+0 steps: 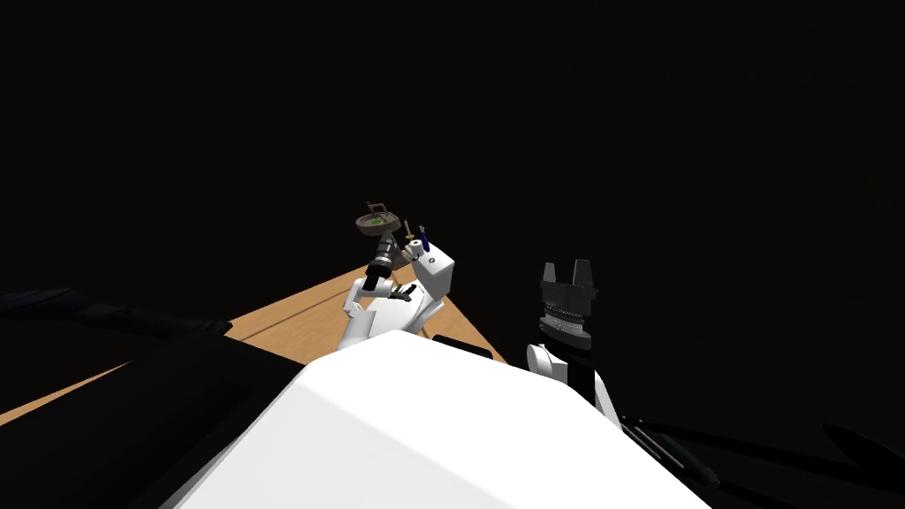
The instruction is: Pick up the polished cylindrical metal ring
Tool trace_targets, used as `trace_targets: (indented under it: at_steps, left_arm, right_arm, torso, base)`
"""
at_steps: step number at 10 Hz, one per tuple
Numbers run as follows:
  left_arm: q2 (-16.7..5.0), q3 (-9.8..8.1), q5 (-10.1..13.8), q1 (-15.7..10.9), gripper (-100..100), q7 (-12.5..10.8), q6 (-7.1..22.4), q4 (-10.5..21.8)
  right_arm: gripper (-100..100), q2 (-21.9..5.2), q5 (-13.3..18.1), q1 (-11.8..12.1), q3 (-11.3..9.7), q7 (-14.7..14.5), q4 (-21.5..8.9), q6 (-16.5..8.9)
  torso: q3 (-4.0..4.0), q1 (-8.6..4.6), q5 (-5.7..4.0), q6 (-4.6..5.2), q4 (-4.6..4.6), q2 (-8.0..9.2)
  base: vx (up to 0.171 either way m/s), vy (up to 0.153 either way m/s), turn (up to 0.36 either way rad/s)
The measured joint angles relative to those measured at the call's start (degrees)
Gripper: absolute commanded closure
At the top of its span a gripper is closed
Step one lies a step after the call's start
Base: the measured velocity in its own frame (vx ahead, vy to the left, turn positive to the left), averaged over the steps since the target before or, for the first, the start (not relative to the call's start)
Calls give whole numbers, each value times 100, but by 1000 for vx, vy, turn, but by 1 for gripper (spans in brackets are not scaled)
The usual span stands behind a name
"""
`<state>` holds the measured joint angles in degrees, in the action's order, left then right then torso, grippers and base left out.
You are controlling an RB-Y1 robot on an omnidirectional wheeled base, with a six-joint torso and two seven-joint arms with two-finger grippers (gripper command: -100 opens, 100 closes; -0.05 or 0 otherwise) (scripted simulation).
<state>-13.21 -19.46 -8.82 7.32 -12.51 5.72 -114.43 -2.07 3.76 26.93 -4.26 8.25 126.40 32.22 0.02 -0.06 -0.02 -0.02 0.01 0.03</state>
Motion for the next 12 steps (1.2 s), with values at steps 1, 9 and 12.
trace_targets:
  at_steps: [1,9,12]
  left_arm:
    - [-43,-98,-20,-97,-100,-20,176,75]
    - [-258,-646,-122,-888,-100,-146,1333,988]
    - [-294,-779,-121,-1083,-100,-194,1711,1256]
  right_arm:
    - [0,0,0,0,0,0,0,0]
    - [0,0,0,0,0,0,0,0]
    - [0,0,0,0,0,0,0,0]
  torso:
    - [0,-3,-1,2,0,0]
    - [-1,2,1,1,0,-1]
    - [-1,3,1,-1,0,-2]
  base:
    - [-10,-19,-36]
    - [-8,-16,-58]
    - [-2,-12,-61]
